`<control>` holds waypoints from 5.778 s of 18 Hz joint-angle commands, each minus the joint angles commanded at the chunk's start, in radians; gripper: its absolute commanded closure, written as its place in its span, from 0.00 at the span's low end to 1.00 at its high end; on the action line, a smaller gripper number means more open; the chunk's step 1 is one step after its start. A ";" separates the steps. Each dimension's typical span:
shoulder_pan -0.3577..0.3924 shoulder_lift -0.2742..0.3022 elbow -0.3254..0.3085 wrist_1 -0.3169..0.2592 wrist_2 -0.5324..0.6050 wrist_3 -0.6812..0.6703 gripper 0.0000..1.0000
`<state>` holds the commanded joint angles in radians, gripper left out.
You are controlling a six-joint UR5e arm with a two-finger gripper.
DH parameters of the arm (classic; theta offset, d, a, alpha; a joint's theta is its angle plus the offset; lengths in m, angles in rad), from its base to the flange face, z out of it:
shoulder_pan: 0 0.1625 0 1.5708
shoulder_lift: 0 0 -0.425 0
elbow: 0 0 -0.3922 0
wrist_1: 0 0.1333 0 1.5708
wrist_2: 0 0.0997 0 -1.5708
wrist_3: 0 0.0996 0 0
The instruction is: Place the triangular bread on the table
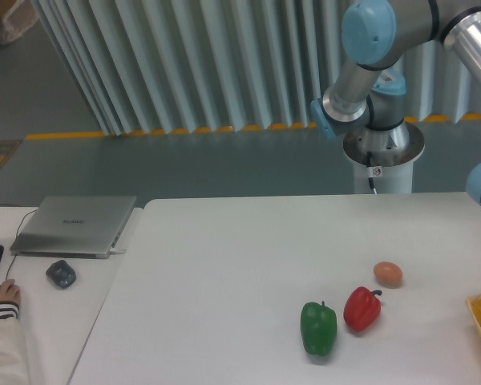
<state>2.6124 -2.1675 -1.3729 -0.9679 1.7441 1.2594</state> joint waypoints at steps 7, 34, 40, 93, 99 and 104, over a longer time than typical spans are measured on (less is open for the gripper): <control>0.024 0.058 0.003 -0.058 -0.067 0.005 0.54; 0.029 0.014 -0.014 -0.043 -0.100 -0.052 0.44; 0.028 0.020 -0.009 -0.048 -0.098 -0.058 0.75; -0.528 0.233 -0.120 -0.480 -0.393 -0.199 0.50; -0.529 0.226 -0.124 -0.413 -0.281 -0.201 0.00; -0.529 0.233 -0.156 -0.264 -0.281 -0.201 0.00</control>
<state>2.0831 -1.9344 -1.5293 -1.2322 1.4634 1.0585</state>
